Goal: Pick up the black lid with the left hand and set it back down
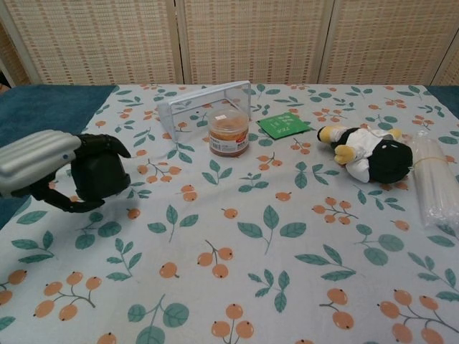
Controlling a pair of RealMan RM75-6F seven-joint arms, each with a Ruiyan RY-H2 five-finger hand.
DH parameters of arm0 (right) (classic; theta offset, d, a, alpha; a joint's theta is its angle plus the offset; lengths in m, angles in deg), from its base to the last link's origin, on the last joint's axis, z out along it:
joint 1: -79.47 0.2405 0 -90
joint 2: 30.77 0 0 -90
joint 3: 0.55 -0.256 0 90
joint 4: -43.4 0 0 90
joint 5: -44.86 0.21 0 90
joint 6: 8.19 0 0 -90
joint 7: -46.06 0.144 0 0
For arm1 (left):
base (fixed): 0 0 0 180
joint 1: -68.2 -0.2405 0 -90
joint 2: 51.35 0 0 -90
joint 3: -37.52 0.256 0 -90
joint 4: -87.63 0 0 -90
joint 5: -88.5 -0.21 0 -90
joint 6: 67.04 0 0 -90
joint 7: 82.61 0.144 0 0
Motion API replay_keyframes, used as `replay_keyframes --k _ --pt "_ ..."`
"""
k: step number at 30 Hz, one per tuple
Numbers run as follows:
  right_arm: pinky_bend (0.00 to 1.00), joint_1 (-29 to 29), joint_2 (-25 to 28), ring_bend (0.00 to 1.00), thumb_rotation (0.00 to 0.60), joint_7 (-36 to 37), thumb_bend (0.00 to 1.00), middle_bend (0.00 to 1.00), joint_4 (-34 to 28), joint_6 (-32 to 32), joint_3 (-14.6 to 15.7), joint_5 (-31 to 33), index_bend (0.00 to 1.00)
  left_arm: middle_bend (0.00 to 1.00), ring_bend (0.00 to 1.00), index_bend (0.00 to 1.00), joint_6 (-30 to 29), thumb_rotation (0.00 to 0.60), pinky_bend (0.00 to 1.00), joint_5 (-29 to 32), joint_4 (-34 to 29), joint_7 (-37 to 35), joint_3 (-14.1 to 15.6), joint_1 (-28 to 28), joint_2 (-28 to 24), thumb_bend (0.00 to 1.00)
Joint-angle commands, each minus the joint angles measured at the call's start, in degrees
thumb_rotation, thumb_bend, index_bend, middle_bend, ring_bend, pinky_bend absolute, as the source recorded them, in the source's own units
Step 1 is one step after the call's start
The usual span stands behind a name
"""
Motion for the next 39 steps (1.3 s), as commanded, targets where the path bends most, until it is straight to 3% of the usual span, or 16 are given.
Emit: replay_keyframes --k 1,8,13,21,25,31,35,39 --pt "0.0 0.0 0.0 0.0 0.6 0.0 0.15 0.0 0.0 0.1 0.0 0.0 0.0 0.29 0.26 0.23 -1.9 0.6 0.38 -0.2 2.8 4.8 4.1 3.4 2.9 0.57" --pt "0.0 0.0 0.0 0.0 0.6 0.1 0.15 0.0 -0.1 -0.1 0.3 -0.3 0.0 0.28 0.24 0.23 -1.6 0.6 0.37 4.1 2.5 7.5 6.1 5.2 4.0 0.5" --pt "0.0 -0.2 0.0 0.0 0.6 0.2 0.15 0.0 0.0 -0.7 0.1 -0.3 0.0 0.25 0.19 0.19 -1.9 0.6 0.29 6.7 1.6 8.2 7.5 5.8 3.8 0.44" --pt "0.0 -0.1 -0.1 0.0 0.6 0.2 0.15 0.0 0.1 -0.6 0.1 -0.3 0.0 0.06 0.02 0.02 3.8 0.6 0.16 11.6 -4.3 9.1 9.2 6.2 0.6 0.35" --pt "0.0 -0.4 0.0 0.0 0.6 0.3 0.15 0.0 0.0 -1.4 0.0 -0.3 0.0 0.0 0.0 0.0 11.0 0.6 0.13 17.0 -13.8 10.7 10.5 6.7 -4.4 0.33" --pt "0.0 -0.4 -0.1 0.0 0.6 0.3 0.14 0.0 0.1 -1.5 0.0 -0.3 0.0 0.0 0.0 0.0 13.7 0.6 0.13 20.2 -22.2 11.4 12.1 7.1 -8.8 0.32" --pt "0.0 -0.4 -0.1 0.0 0.6 0.1 0.14 0.0 0.0 -1.2 0.1 -0.3 0.0 0.0 0.0 0.0 11.5 0.6 0.13 20.3 -24.7 10.2 12.6 7.2 -9.9 0.32" --pt "0.0 -0.4 -0.1 0.0 0.6 0.0 0.15 0.0 -0.1 -1.1 0.1 -0.4 0.0 0.0 0.0 0.0 2.5 0.6 0.14 17.3 -21.5 8.4 12.0 6.1 -7.3 0.32"
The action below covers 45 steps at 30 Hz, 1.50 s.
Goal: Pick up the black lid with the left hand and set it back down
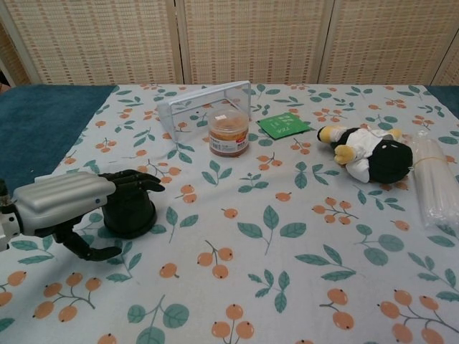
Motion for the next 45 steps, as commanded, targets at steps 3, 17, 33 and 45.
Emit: replay_keyframes --k 3,17,33,45 --pt "0.0 0.0 0.0 0.0 0.6 -0.1 0.14 0.0 0.0 0.0 0.0 -0.1 0.0 0.0 0.0 0.0 -9.5 0.6 0.16 -2.7 4.9 -4.3 -0.3 -0.6 3.4 0.32" --pt "0.0 0.0 0.0 0.0 0.6 -0.3 0.15 0.0 -0.1 0.2 0.0 0.1 0.0 0.16 0.08 0.15 -7.8 0.6 0.19 1.0 5.6 -2.0 0.2 1.0 2.2 0.31" --pt "0.0 0.1 -0.2 0.0 0.6 -0.7 0.15 0.0 -0.1 0.5 -0.1 0.4 0.0 0.49 0.42 0.45 -10.1 0.6 0.38 1.3 7.1 -0.7 1.3 1.6 2.9 0.43" --pt "0.0 0.1 -0.2 0.0 0.6 -1.0 0.15 0.0 -0.1 0.7 -0.1 0.5 0.0 0.67 0.59 0.61 -15.2 0.6 0.57 0.3 9.4 -2.0 1.2 1.0 5.0 0.62"
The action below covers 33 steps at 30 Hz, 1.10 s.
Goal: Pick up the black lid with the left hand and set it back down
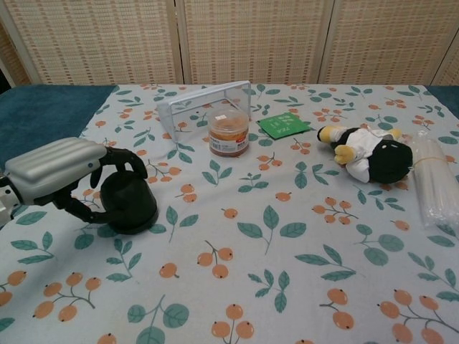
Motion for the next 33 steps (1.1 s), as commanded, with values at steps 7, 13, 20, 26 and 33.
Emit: replay_keyframes --k 7,13,20,26,33 --pt "0.0 0.2 -0.1 0.0 0.6 -0.3 0.15 0.0 0.0 0.5 0.0 0.1 0.0 0.67 0.59 0.62 -7.4 0.6 0.58 -2.1 -1.5 -0.7 -1.5 -0.8 -1.0 0.67" --pt "0.0 0.2 -0.1 0.0 0.6 -0.3 0.15 0.0 -0.1 0.5 0.1 0.1 0.0 0.65 0.58 0.59 -4.1 0.6 0.55 2.2 -0.6 0.5 -1.8 -1.5 -4.1 0.65" --pt "0.0 0.2 -0.3 0.0 0.6 -0.9 0.15 0.0 -0.2 0.8 0.3 0.0 0.0 0.6 0.52 0.53 1.1 0.6 0.45 6.2 4.3 0.6 -0.3 -2.4 -3.8 0.61" --pt "0.0 0.2 -0.5 0.0 0.6 -1.4 0.14 0.0 -0.4 1.3 0.4 0.0 0.0 0.45 0.35 0.4 -0.1 0.6 0.27 6.2 7.0 1.2 0.0 -3.2 -2.1 0.5" --pt "0.0 0.3 -0.6 0.0 0.6 -1.4 0.15 0.0 -0.3 1.3 0.4 0.1 0.0 0.03 0.02 0.0 1.1 0.6 0.13 6.8 4.1 0.0 0.3 -3.4 -3.8 0.39"
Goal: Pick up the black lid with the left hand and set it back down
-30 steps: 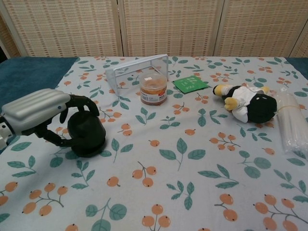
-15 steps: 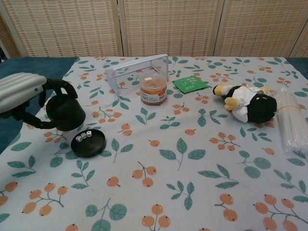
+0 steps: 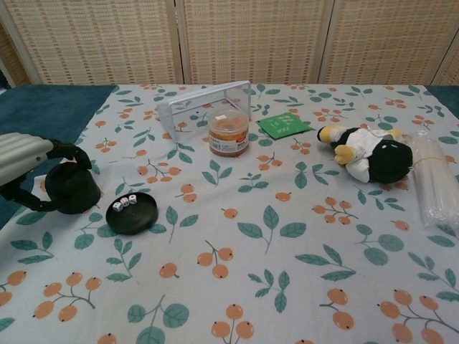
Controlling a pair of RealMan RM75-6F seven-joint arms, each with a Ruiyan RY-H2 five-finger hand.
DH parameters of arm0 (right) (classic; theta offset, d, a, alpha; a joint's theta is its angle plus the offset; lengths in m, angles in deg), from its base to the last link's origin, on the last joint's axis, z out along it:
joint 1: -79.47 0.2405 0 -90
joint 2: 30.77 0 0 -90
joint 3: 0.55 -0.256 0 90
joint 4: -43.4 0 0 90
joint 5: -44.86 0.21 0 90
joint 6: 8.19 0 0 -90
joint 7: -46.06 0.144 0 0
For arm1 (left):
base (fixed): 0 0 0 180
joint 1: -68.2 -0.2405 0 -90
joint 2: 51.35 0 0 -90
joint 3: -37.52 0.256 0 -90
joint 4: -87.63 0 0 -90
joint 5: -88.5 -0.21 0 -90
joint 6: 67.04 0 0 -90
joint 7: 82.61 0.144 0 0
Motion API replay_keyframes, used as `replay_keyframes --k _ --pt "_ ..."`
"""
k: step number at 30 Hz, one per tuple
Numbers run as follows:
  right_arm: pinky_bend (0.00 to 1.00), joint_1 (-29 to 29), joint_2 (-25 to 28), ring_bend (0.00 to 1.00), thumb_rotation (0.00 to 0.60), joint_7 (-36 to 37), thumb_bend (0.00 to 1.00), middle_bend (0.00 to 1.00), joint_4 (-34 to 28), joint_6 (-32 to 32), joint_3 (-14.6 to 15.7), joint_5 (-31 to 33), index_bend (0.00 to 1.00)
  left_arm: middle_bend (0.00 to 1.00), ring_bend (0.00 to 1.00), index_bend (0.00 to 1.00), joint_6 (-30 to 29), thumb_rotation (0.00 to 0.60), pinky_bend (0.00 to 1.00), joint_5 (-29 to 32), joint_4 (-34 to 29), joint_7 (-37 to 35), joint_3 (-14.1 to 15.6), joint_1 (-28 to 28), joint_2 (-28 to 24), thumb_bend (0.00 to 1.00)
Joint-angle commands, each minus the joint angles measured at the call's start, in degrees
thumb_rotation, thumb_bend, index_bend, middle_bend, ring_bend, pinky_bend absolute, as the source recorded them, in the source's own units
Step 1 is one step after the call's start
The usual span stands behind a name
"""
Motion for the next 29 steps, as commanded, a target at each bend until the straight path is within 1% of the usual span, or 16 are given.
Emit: replay_keyframes --k 1,2,6,9,10,12,15,16,17,19,21,23,29 --pt "0.0 0.0 0.0 0.0 0.6 0.0 0.15 0.0 0.0 0.0 0.0 0.0 0.0 0.01 0.0 0.0 0.2 0.6 0.1 0.3 -2.6 -1.3 0.0 -0.3 -1.4 0.38" --pt "0.0 0.0 0.0 0.0 0.6 0.0 0.15 0.0 0.0 0.1 0.0 0.0 0.0 0.0 0.0 0.0 0.0 0.6 0.08 0.4 -3.5 -1.9 0.0 -0.4 -1.9 0.37" --pt "0.0 0.0 0.0 0.0 0.6 -0.1 0.15 0.0 0.0 0.1 0.1 -0.2 0.0 0.0 0.0 0.0 0.5 0.6 0.07 0.2 -7.0 -3.7 0.2 -0.3 -4.2 0.35" --pt "0.0 0.0 -0.1 0.0 0.6 -0.2 0.15 0.0 0.0 0.1 0.2 -0.3 0.0 0.0 0.0 0.0 -2.6 0.6 0.07 -1.5 -9.6 -3.5 0.5 -1.2 -5.6 0.34" --pt "0.0 0.1 -0.1 0.0 0.6 -0.2 0.15 0.0 0.1 0.1 0.2 -0.4 0.0 0.0 0.0 0.0 -4.7 0.6 0.07 -2.4 -10.9 -3.5 0.8 -2.0 -6.4 0.34" --pt "0.0 0.1 -0.3 0.0 0.6 -0.4 0.15 0.0 0.4 -0.1 0.1 -0.6 0.0 0.0 0.0 0.0 -10.9 0.6 0.07 -5.4 -15.0 -4.3 2.5 -5.2 -9.1 0.35" --pt "0.0 0.3 -1.0 0.0 0.6 -0.7 0.15 0.0 1.2 0.2 -0.1 -0.5 0.0 0.0 0.0 0.0 -20.0 0.6 0.06 -8.6 -19.9 -5.3 7.0 -11.9 -13.7 0.35" --pt "0.0 0.4 -1.1 0.0 0.6 -0.8 0.15 0.0 1.3 0.2 -0.1 -0.5 0.0 0.0 0.0 0.0 -23.5 0.6 0.06 -9.1 -20.5 -5.4 8.6 -15.0 -15.0 0.36" --pt "0.0 0.4 -1.2 0.0 0.6 -0.8 0.15 0.0 1.4 0.2 -0.2 -0.5 0.0 0.0 0.0 0.0 -25.9 0.6 0.06 -9.0 -20.4 -5.4 9.5 -17.2 -15.6 0.36" --pt "0.0 0.3 -1.5 0.0 0.6 -0.9 0.15 0.0 1.5 -0.2 -0.2 -0.8 0.0 0.0 0.0 0.0 -29.6 0.6 0.05 -7.9 -18.9 -5.2 10.2 -21.1 -15.8 0.35" --pt "0.0 0.4 -1.8 0.0 0.6 -0.9 0.15 0.0 1.6 -0.2 -0.2 -1.0 0.0 0.0 0.0 0.0 -30.0 0.6 0.03 -7.9 -18.3 -3.8 10.5 -22.1 -16.8 0.36" --pt "0.0 0.5 -1.8 0.0 0.6 -0.8 0.15 0.0 1.3 0.0 0.1 -1.4 0.0 0.0 0.0 0.0 -30.8 0.6 0.03 -7.2 -18.4 -4.3 9.8 -23.0 -17.3 0.36" --pt "0.0 0.4 -1.9 0.0 0.6 -1.4 0.15 0.0 0.8 -0.1 0.4 -1.8 0.0 0.0 0.0 0.0 -29.0 0.6 0.03 -6.8 -19.1 -4.3 8.7 -23.1 -18.3 0.35"
